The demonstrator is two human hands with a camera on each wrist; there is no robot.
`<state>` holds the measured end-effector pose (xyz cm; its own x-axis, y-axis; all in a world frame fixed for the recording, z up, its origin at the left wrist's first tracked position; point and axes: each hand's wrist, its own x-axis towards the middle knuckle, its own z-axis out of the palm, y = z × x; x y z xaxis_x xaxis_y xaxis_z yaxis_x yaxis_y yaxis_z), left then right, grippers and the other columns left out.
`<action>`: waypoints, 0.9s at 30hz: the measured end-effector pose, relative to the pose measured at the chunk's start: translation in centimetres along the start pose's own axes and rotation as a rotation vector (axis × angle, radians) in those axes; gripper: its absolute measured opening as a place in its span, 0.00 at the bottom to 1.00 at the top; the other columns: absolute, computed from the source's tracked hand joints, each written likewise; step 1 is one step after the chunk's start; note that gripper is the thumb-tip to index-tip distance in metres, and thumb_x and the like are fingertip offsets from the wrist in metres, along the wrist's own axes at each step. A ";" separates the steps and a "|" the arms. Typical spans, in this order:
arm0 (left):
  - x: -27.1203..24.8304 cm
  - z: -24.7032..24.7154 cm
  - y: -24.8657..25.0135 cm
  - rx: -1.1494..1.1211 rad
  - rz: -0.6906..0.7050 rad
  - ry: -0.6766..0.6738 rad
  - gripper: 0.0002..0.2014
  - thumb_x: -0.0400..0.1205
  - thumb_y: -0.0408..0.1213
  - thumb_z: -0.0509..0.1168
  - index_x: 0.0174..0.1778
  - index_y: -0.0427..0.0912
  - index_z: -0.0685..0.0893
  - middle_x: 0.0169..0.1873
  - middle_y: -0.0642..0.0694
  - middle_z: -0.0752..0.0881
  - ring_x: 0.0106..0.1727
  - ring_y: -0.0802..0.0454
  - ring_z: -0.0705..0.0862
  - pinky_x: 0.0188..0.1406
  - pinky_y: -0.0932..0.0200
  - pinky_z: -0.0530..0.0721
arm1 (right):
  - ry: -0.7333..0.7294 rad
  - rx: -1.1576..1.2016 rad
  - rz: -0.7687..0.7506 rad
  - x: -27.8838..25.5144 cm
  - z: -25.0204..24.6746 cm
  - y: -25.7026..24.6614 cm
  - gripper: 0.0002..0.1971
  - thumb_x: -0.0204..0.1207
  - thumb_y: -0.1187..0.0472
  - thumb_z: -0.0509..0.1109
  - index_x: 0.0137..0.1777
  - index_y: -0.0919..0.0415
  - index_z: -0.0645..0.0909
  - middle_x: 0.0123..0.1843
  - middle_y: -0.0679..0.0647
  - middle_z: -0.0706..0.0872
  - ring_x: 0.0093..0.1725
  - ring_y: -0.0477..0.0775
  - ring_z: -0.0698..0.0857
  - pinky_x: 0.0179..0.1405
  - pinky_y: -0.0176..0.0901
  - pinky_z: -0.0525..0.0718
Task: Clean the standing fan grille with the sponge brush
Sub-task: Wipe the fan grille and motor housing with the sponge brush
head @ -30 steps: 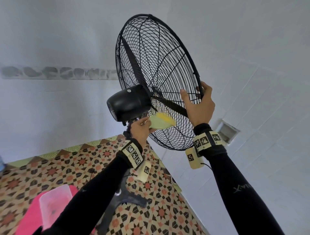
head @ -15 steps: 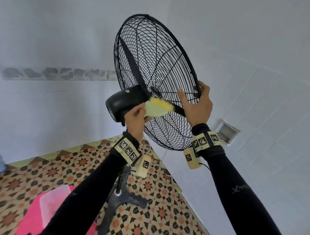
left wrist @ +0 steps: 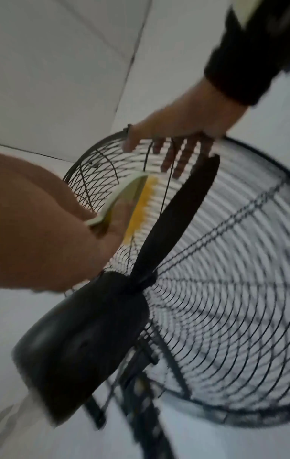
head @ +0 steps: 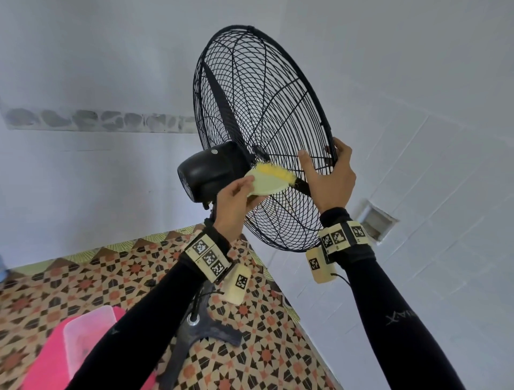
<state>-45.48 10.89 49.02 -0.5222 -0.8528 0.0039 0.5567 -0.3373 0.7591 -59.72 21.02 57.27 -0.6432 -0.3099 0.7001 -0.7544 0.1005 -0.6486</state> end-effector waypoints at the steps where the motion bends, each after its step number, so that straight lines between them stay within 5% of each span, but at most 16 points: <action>1: -0.3 -0.6 0.1 -0.076 -0.043 -0.082 0.14 0.89 0.31 0.67 0.69 0.32 0.85 0.69 0.35 0.83 0.61 0.41 0.90 0.48 0.61 0.91 | -0.003 0.004 -0.002 0.0 -0.1 0.0 0.38 0.71 0.29 0.76 0.75 0.49 0.73 0.62 0.40 0.87 0.59 0.39 0.86 0.62 0.35 0.83; 4: -0.2 -3.0 0.3 -0.259 -0.060 -0.293 0.24 0.82 0.29 0.68 0.76 0.30 0.79 0.75 0.32 0.80 0.67 0.36 0.87 0.55 0.59 0.91 | -0.013 0.020 0.000 0.0 0.0 0.0 0.38 0.71 0.30 0.76 0.75 0.49 0.73 0.62 0.41 0.87 0.59 0.37 0.85 0.57 0.22 0.78; 7: 0.3 -3.9 0.7 -0.229 0.038 -0.415 0.25 0.85 0.31 0.68 0.79 0.31 0.75 0.76 0.31 0.80 0.72 0.33 0.84 0.68 0.56 0.87 | -0.013 0.025 -0.012 -0.1 0.2 -0.2 0.37 0.71 0.31 0.76 0.74 0.50 0.73 0.61 0.40 0.87 0.58 0.36 0.84 0.53 0.15 0.73; 11: 0.8 -0.7 0.9 0.122 0.136 -0.294 0.16 0.89 0.44 0.65 0.63 0.35 0.77 0.65 0.32 0.87 0.63 0.33 0.89 0.57 0.54 0.92 | -0.003 0.009 -0.006 -0.1 0.0 -0.1 0.38 0.71 0.29 0.76 0.74 0.48 0.73 0.62 0.40 0.87 0.59 0.38 0.86 0.59 0.29 0.81; 14: 1.3 0.6 0.4 0.200 0.149 -0.265 0.09 0.94 0.42 0.58 0.56 0.38 0.73 0.59 0.29 0.88 0.51 0.36 0.92 0.47 0.54 0.93 | -0.012 0.011 -0.001 -0.1 -0.1 -0.2 0.38 0.70 0.28 0.75 0.74 0.48 0.72 0.62 0.40 0.88 0.60 0.38 0.86 0.62 0.35 0.83; 18: 0.6 0.2 -0.8 0.032 0.218 -0.227 0.08 0.95 0.40 0.54 0.58 0.39 0.73 0.65 0.37 0.85 0.62 0.41 0.90 0.57 0.49 0.92 | -0.022 0.006 -0.024 -0.2 0.1 0.0 0.38 0.71 0.30 0.76 0.75 0.49 0.73 0.62 0.39 0.86 0.59 0.38 0.85 0.59 0.25 0.78; 22: -0.6 -0.7 -4.9 0.266 0.069 -0.341 0.08 0.95 0.41 0.54 0.61 0.39 0.71 0.72 0.31 0.80 0.64 0.41 0.89 0.59 0.51 0.91 | -0.030 0.030 -0.006 0.1 0.0 0.0 0.37 0.72 0.30 0.75 0.75 0.49 0.73 0.62 0.38 0.86 0.60 0.37 0.85 0.61 0.26 0.78; 25: -0.3 -0.2 -4.0 0.172 0.125 -0.302 0.08 0.95 0.40 0.54 0.62 0.39 0.72 0.73 0.33 0.80 0.66 0.43 0.89 0.57 0.54 0.90 | -0.088 0.075 -0.010 0.4 -0.6 0.9 0.32 0.81 0.31 0.63 0.78 0.49 0.71 0.67 0.42 0.86 0.64 0.37 0.83 0.66 0.33 0.79; 27: 0.2 1.1 -2.0 0.057 0.225 -0.248 0.06 0.95 0.40 0.53 0.58 0.41 0.71 0.70 0.35 0.82 0.66 0.43 0.88 0.56 0.53 0.90 | -0.131 0.107 0.030 0.1 -1.0 1.9 0.31 0.82 0.31 0.55 0.78 0.48 0.72 0.67 0.43 0.85 0.64 0.36 0.83 0.63 0.29 0.76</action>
<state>-47.39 11.81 48.21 -0.5356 -0.7782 0.3280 0.6422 -0.1230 0.7566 -61.37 22.08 56.41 -0.6376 -0.4291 0.6398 -0.7125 0.0128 -0.7015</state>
